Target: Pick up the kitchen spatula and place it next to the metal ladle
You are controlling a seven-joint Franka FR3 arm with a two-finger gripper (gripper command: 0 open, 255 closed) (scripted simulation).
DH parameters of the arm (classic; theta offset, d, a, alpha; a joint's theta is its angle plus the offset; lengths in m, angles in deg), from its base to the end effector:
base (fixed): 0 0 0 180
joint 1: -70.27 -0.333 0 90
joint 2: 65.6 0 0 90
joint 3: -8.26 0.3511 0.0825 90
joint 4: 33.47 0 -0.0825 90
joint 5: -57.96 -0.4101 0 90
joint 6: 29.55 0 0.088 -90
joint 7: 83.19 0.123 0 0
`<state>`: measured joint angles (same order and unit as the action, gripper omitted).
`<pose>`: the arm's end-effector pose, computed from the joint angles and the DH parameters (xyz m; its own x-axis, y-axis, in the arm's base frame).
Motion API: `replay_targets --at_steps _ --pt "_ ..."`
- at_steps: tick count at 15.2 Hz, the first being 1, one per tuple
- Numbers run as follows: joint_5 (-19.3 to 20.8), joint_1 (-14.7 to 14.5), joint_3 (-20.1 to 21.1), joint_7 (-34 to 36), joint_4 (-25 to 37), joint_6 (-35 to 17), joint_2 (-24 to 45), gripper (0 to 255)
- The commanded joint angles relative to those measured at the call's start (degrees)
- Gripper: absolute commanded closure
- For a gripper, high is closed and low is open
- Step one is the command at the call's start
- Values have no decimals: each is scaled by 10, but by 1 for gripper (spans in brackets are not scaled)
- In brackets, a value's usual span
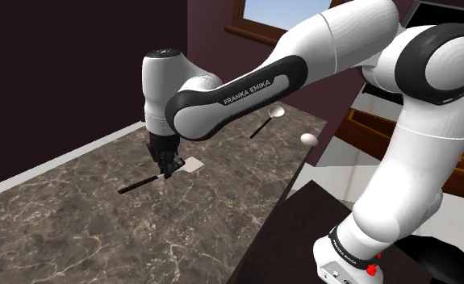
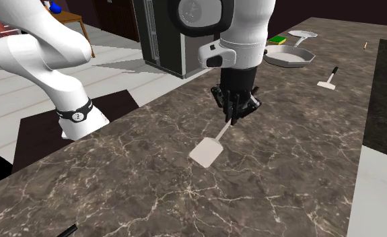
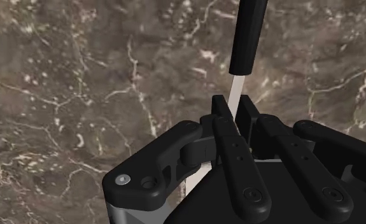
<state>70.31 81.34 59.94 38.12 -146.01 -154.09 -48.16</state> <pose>0.4989 0.3791 0.3794 0.2537 -0.9650 -0.0662 -0.9671 -0.2542 -0.0001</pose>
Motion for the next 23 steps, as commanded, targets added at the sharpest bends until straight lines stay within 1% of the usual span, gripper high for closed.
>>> replay_targets --at_steps 1,13,16,18,23 --pt "-9 5 5 -5 6 12 -9 255" --pt "-53 23 24 -31 59 92 -53 255" --pt "-90 69 21 -91 26 85 -93 255" --pt "-113 94 14 -131 8 82 -117 255" --pt "-154 142 -15 -225 -24 82 -162 255"
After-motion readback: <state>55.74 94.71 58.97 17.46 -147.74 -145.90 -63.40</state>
